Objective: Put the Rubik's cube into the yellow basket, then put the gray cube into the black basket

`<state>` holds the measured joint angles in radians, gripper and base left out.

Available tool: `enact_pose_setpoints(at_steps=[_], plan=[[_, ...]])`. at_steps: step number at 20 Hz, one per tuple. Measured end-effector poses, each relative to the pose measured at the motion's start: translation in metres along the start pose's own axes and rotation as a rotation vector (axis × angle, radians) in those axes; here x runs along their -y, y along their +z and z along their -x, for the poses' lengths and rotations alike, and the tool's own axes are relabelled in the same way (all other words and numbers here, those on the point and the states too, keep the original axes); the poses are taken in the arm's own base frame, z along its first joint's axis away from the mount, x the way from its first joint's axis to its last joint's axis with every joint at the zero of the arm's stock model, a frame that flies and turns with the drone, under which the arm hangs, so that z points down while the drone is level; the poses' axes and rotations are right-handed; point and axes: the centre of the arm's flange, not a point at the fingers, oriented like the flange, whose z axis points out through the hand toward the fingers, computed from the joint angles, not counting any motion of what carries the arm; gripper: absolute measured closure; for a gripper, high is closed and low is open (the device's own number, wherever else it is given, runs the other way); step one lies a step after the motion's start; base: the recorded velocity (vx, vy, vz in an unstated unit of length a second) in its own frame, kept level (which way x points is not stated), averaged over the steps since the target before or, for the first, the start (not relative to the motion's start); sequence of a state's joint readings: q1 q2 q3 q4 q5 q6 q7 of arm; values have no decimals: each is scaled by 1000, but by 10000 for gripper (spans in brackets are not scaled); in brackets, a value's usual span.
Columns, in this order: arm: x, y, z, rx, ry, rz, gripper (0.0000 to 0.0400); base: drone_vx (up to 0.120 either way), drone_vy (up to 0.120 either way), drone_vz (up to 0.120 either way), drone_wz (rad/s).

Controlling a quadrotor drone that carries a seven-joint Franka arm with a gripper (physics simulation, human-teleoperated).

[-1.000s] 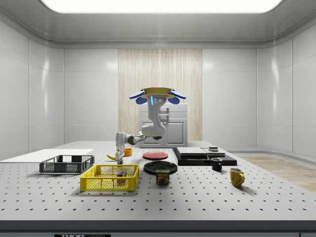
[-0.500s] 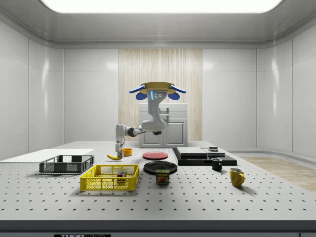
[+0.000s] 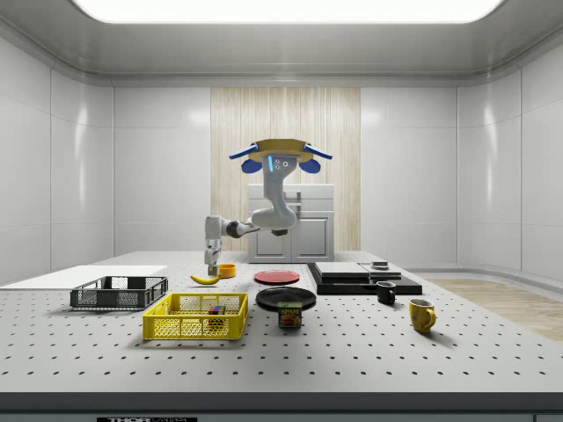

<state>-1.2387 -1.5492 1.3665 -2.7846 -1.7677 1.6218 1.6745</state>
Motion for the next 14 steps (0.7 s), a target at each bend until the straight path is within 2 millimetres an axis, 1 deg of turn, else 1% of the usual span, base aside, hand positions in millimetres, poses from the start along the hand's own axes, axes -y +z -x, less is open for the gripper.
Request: enact_pose_setpoints(at_steps=[1, 8, 14], plan=[[0, 0, 0, 0, 0, 0, 150, 40, 120, 0, 0], [0, 0, 0, 0, 0, 0, 150, 120, 120, 0, 0], [0, -1, 0, 0, 0, 0, 150, 120, 0, 0, 0]])
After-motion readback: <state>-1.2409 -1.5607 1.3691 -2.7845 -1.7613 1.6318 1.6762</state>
